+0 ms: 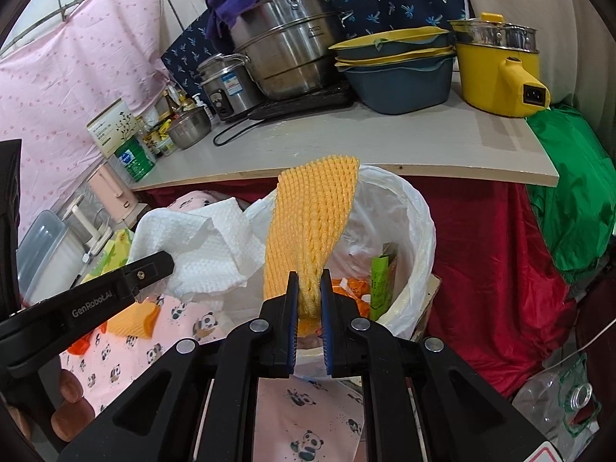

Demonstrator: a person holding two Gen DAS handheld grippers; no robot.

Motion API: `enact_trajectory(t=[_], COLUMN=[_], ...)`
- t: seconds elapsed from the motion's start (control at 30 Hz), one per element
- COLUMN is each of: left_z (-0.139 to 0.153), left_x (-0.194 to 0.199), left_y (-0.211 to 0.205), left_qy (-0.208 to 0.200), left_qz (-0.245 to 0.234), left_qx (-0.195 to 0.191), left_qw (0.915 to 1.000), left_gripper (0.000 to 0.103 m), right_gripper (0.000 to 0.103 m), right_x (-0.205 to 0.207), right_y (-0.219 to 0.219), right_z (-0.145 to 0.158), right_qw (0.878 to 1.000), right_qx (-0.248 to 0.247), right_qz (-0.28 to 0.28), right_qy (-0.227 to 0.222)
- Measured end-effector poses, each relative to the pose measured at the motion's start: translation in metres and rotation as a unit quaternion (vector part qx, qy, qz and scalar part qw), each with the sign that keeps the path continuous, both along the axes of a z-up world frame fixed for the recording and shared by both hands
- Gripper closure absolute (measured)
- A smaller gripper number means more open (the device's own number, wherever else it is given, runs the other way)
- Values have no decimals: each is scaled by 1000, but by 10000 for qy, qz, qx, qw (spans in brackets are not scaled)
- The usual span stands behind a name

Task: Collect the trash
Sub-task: 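Carry tissue and foam net to the bin and open both grippers, then move both grippers back toward the red bag and second foam net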

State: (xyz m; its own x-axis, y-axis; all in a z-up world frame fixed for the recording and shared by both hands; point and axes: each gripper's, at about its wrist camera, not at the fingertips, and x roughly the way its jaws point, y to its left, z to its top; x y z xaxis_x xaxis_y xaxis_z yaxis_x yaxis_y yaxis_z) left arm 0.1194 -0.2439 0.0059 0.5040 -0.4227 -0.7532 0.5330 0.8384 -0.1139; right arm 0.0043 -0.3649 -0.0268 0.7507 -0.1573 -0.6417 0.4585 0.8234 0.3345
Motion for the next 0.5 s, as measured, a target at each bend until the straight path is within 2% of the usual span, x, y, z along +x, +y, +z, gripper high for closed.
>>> enact_trajectory(t=[0.27, 0.3, 0.4, 0.5], left_z=[-12, -14, -15, -13], left_x=[12, 14, 16, 17], left_y=[-19, -20, -19, -13], left_qy=[157, 183, 135, 88], left_qz=[-115, -109, -8, 60], left_qx=[-2, 9, 33, 22], left_qw=[9998, 9998, 9999, 9999], left_gripper=[90, 83, 63, 58], right_gripper=[91, 87, 83, 79], right_x=[8, 10, 13, 13], right_y=[-11, -12, -14, -14], right_z=[-13, -14, -16, -13], right_qw=[9998, 9998, 9997, 9997], right_qx=[80, 86, 120, 109], right_qz=[-82, -101, -144, -159], right_qy=[142, 162, 179, 136])
